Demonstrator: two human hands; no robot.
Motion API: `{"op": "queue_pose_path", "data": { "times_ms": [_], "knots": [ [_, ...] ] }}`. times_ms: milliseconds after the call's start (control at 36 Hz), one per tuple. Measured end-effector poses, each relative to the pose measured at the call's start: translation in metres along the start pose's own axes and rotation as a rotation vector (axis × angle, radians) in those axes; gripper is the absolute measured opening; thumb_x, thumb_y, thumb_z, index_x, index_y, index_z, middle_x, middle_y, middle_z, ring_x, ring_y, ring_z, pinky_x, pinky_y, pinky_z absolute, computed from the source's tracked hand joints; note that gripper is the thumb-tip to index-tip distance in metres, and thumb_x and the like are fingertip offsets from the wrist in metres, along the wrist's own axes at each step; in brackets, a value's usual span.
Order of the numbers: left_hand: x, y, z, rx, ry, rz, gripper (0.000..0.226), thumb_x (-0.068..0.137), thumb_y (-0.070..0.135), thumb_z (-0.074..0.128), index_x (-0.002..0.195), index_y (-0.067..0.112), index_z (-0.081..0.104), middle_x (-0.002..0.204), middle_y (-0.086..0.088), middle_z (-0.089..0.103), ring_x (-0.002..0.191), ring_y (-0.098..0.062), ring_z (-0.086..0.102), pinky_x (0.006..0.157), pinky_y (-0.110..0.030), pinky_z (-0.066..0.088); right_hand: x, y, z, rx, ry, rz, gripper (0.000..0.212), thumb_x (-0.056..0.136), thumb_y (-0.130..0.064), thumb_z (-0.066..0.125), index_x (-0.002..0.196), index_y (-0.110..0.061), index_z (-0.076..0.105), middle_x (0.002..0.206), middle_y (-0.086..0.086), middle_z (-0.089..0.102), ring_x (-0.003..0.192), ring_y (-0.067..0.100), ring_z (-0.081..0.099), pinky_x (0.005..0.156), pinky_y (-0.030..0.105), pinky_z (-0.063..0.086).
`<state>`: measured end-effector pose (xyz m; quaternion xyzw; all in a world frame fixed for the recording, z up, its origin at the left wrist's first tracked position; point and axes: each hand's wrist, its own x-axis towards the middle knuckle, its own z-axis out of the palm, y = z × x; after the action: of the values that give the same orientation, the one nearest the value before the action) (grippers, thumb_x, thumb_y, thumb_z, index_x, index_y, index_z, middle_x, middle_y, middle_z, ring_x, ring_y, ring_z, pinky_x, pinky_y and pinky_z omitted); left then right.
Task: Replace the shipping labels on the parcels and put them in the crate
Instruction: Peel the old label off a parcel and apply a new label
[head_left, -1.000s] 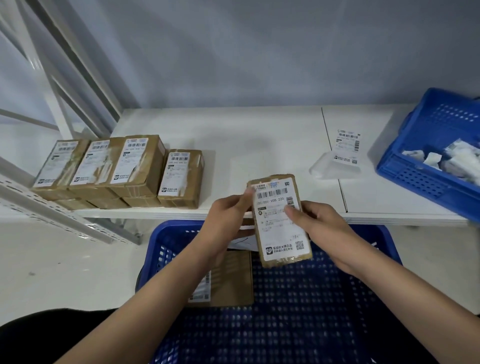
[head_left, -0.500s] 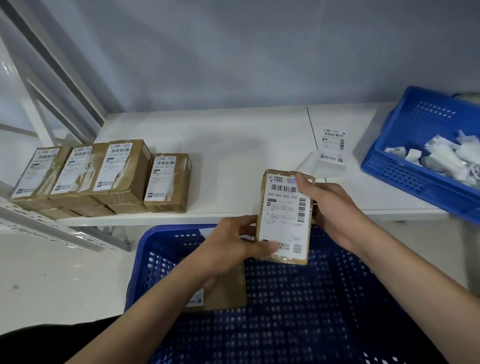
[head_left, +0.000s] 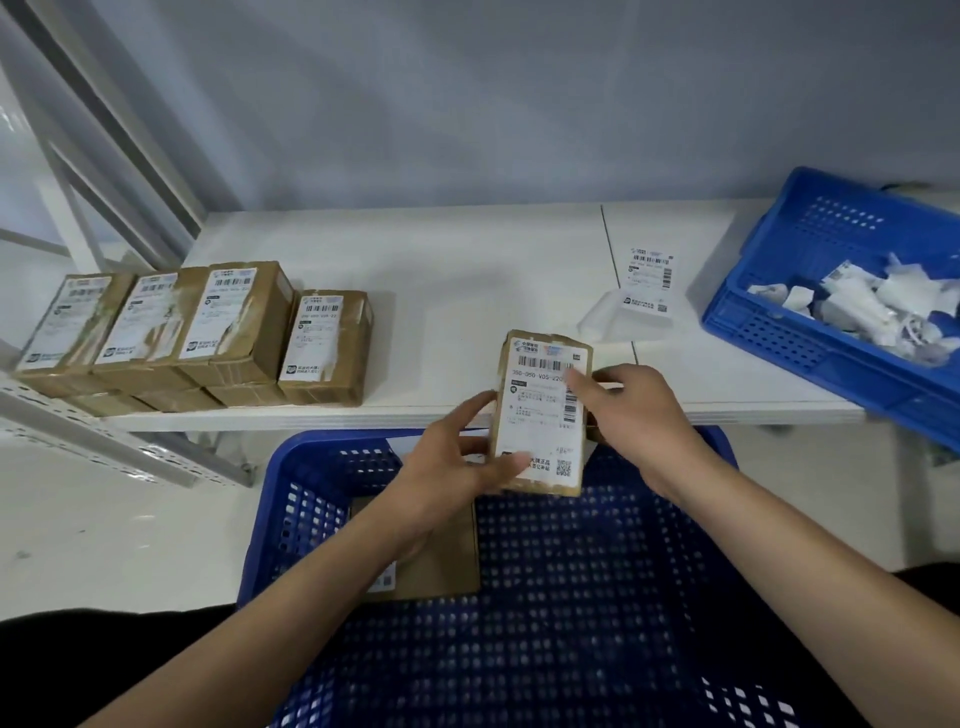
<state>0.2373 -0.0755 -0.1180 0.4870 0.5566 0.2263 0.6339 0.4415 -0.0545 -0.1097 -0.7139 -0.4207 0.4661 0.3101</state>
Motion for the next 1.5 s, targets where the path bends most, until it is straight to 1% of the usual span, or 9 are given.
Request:
{"op": "queue_pose_path", "data": {
  "times_ms": [83,194,333,472,722,1111,1361,1417,1500],
  "knots": [
    [-0.003,-0.006,0.004,0.067,0.043,0.058,0.076,0.085,0.027,0.081,0.148,0.046,0.043,0.131,0.008,0.066,0.117,-0.014,0.066,0.093,-0.042,0.06,-0.006,0.004,-0.003,-0.039,-0.025,-0.006,0.021,0.094,-0.036,0.069,0.101,-0.017,0.074,0.096,-0.005,0.077,0.09,0.013,0.073,0.087,0.042,0.06],
    [-0.006,-0.014,0.015,0.137,0.092,0.091,0.072,0.087,0.031,0.079,0.149,0.041,0.045,0.134,0.01,0.059,0.12,-0.016,0.062,0.092,-0.046,0.06,-0.013,0.005,-0.005,0.051,0.006,0.035,0.017,0.093,-0.031,0.071,0.089,-0.014,0.073,0.088,0.001,0.077,0.083,0.016,0.074,0.08,0.04,0.063],
    [-0.007,-0.03,0.028,0.33,0.265,0.201,0.057,0.095,0.019,0.072,0.147,0.029,0.052,0.125,0.008,0.061,0.111,-0.011,0.063,0.092,-0.027,0.058,-0.022,0.016,0.009,0.182,0.031,0.085,0.01,0.092,-0.02,0.074,0.085,-0.014,0.07,0.087,0.005,0.077,0.075,0.016,0.075,0.065,0.034,0.063],
    [-0.009,-0.049,0.043,0.324,0.361,0.174,0.045,0.096,0.015,0.069,0.139,0.026,0.06,0.12,0.004,0.068,0.092,0.0,0.061,0.076,-0.012,0.055,-0.026,0.035,0.028,0.16,0.061,0.067,0.007,0.087,-0.022,0.078,0.083,-0.023,0.072,0.086,-0.001,0.077,0.08,0.017,0.075,0.077,0.041,0.063],
    [-0.008,-0.072,0.049,0.315,0.335,0.106,0.046,0.092,0.013,0.075,0.135,0.02,0.061,0.111,0.006,0.07,0.07,0.011,0.055,0.054,-0.005,0.048,-0.029,0.059,0.038,0.075,0.055,0.065,0.01,0.084,-0.025,0.081,0.082,-0.028,0.072,0.085,-0.006,0.076,0.079,0.01,0.073,0.076,0.035,0.062],
    [0.017,-0.122,0.053,0.355,0.247,-0.035,0.034,0.088,0.017,0.078,0.12,0.013,0.068,0.113,-0.003,0.075,0.093,-0.015,0.073,0.076,-0.03,0.063,0.0,0.106,0.063,-0.117,0.021,0.193,0.006,0.088,-0.027,0.078,0.088,-0.022,0.075,0.084,-0.003,0.073,0.078,0.014,0.07,0.074,0.034,0.06],
    [0.052,-0.187,0.055,0.368,0.163,-0.141,0.032,0.09,0.015,0.077,0.12,0.009,0.067,0.118,-0.005,0.074,0.1,-0.016,0.072,0.063,-0.008,0.05,0.037,0.17,0.108,-0.194,-0.013,0.335,0.017,0.087,-0.023,0.078,0.091,-0.008,0.07,0.085,0.006,0.072,0.068,0.017,0.068,0.057,0.026,0.053],
    [0.062,-0.202,0.056,0.369,0.134,-0.181,0.035,0.089,0.016,0.078,0.121,0.008,0.067,0.118,-0.007,0.074,0.1,-0.018,0.073,0.066,-0.012,0.052,0.043,0.186,0.115,-0.198,-0.021,0.383,0.021,0.086,-0.023,0.078,0.093,-0.004,0.07,0.087,0.01,0.072,0.069,0.02,0.068,0.057,0.027,0.053],
    [0.077,-0.225,0.057,0.332,0.091,-0.265,0.036,0.09,0.01,0.077,0.122,0.004,0.064,0.119,-0.013,0.073,0.104,-0.024,0.072,0.082,-0.033,0.061,0.049,0.214,0.129,-0.147,-0.025,0.435,0.018,0.088,-0.017,0.076,0.094,-0.001,0.071,0.086,0.011,0.072,0.062,0.014,0.064,0.047,0.021,0.043]
  ]
}}
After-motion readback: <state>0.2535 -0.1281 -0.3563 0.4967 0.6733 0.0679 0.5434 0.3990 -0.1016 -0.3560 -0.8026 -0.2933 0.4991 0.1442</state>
